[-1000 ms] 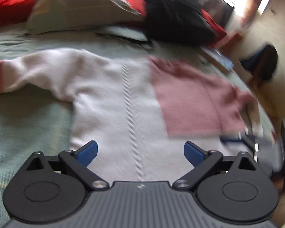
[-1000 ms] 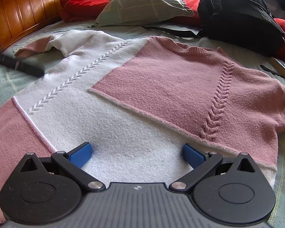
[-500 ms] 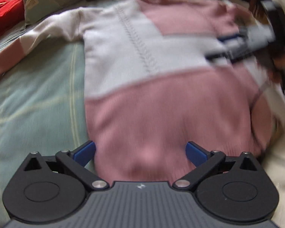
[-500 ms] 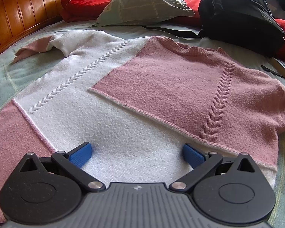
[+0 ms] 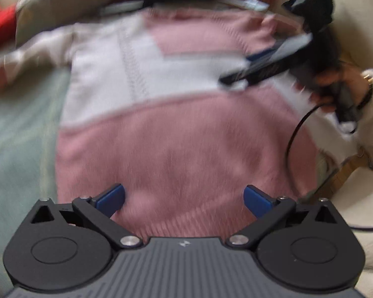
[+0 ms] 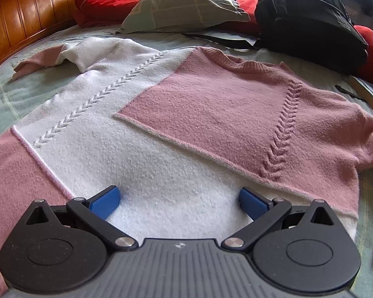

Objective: Fold clothes

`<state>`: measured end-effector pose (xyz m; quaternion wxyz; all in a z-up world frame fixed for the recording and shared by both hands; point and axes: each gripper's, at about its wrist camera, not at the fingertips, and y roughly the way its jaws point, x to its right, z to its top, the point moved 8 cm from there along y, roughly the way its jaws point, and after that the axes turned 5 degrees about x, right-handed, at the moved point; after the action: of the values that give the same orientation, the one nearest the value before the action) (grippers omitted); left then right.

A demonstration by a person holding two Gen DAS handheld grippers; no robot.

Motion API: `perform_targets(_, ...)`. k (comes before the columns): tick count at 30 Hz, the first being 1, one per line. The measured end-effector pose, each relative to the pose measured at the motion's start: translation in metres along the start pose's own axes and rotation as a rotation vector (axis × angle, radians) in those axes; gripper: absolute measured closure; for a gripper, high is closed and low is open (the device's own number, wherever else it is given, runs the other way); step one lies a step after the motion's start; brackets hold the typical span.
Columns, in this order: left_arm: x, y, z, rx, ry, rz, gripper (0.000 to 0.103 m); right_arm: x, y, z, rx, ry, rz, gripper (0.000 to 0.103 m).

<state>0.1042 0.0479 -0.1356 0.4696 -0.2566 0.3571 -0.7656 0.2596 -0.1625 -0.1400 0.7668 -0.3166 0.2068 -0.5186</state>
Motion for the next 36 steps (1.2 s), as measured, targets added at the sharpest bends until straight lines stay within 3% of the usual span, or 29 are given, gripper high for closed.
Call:
perform_targets(4, 0.009, -0.018, -0.022, -0.032, 0.058, 0.042, 0.001, -0.006, -0.020, -0.011, -0.005, -0.065, -0.011, 0.000)
perform_targets(6, 0.008, -0.030, -0.020, -0.021, 0.050, 0.065, 0.001, -0.013, -0.038, -0.017, -0.010, -0.103, 0.025, 0.000)
perform_targets(10, 0.000, -0.040, 0.005, 0.069, 0.010, 0.139, 0.001, -0.029, -0.060, -0.024, 0.015, -0.138, 0.072, 0.000)
perform_targets(13, 0.000, -0.036, 0.026, 0.112, -0.010, 0.191, 0.001, -0.043, -0.053, -0.039, -0.052, -0.122, 0.090, 0.000)
perform_targets(17, 0.008, -0.029, 0.041, 0.157, 0.000, 0.265, 0.001, -0.050, -0.073, -0.068, -0.087, -0.166, 0.096, 0.000)
perform_targets(19, 0.012, -0.023, 0.047, 0.167, -0.025, 0.253, 0.001, -0.051, -0.086, -0.074, -0.116, -0.184, 0.108, 0.000)
perform_targets(22, 0.019, -0.015, 0.056, 0.182, -0.030, 0.236, 0.001, -0.052, -0.098, -0.060, -0.062, -0.180, 0.105, 0.000)
perform_targets(25, 0.024, -0.007, 0.061, 0.183, -0.021, 0.257, 0.001, -0.043, -0.087, -0.049, -0.041, -0.095, 0.079, 0.000)
perform_targets(28, 0.027, 0.004, 0.052, 0.165, -0.054, 0.243, 0.001, -0.040, -0.072, -0.064, -0.109, -0.077, 0.067, 0.000)
perform_targets(31, 0.025, 0.022, 0.033, 0.128, -0.128, 0.214, 0.001, -0.042, -0.086, -0.072, -0.082, -0.125, 0.124, 0.000)
perform_targets(34, 0.026, 0.027, 0.025, 0.136, -0.166, 0.219, 0.001, -0.021, -0.100, -0.064, -0.047, -0.054, 0.159, 0.000)
perform_targets(36, 0.026, 0.023, 0.028, 0.128, -0.189, 0.219, 0.001, 0.008, -0.105, -0.052, -0.011, 0.022, 0.126, 0.000)
